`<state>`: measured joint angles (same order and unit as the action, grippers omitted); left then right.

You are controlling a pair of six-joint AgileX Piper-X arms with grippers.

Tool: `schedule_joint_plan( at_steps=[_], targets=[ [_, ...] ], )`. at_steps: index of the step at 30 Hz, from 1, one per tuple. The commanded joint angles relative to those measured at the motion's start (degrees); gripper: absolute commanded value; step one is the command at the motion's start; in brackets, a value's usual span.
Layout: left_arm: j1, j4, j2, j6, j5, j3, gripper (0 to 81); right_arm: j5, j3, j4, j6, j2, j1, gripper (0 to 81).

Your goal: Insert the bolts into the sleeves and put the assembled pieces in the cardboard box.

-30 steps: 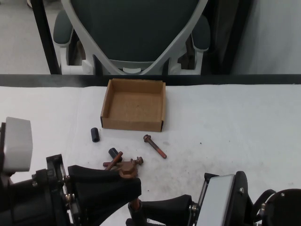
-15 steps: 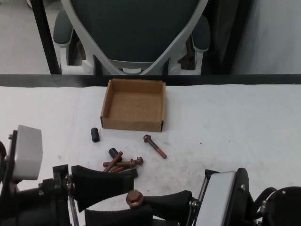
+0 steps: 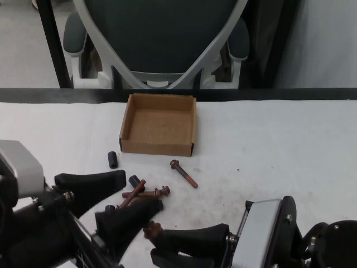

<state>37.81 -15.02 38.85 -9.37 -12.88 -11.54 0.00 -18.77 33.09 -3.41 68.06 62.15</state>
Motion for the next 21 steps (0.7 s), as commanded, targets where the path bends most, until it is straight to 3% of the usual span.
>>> schedule_joint_plan(
  at_steps=[1,7,11,21],
  targets=[
    [0.0,0.5,-0.2,0.9,1.7,0.0,46.8,1.3,-0.8,-0.7,-1.8,-0.2,-0.8,0.2],
    [0.0,3.9,-0.2,6.2,1.7,0.0,14.1,1.0,-1.3,-6.0,-5.3,-0.2,-4.5,0.2],
    [0.0,5.7,-0.2,7.7,1.7,0.0,0.2,0.7,-4.6,-12.4,-5.2,-0.2,-6.7,0.2],
    [0.0,10.2,-0.2,11.1,2.8,0.0,0.8,-0.8,-17.9,-29.8,-3.6,0.2,-12.5,0.2]
  ],
)
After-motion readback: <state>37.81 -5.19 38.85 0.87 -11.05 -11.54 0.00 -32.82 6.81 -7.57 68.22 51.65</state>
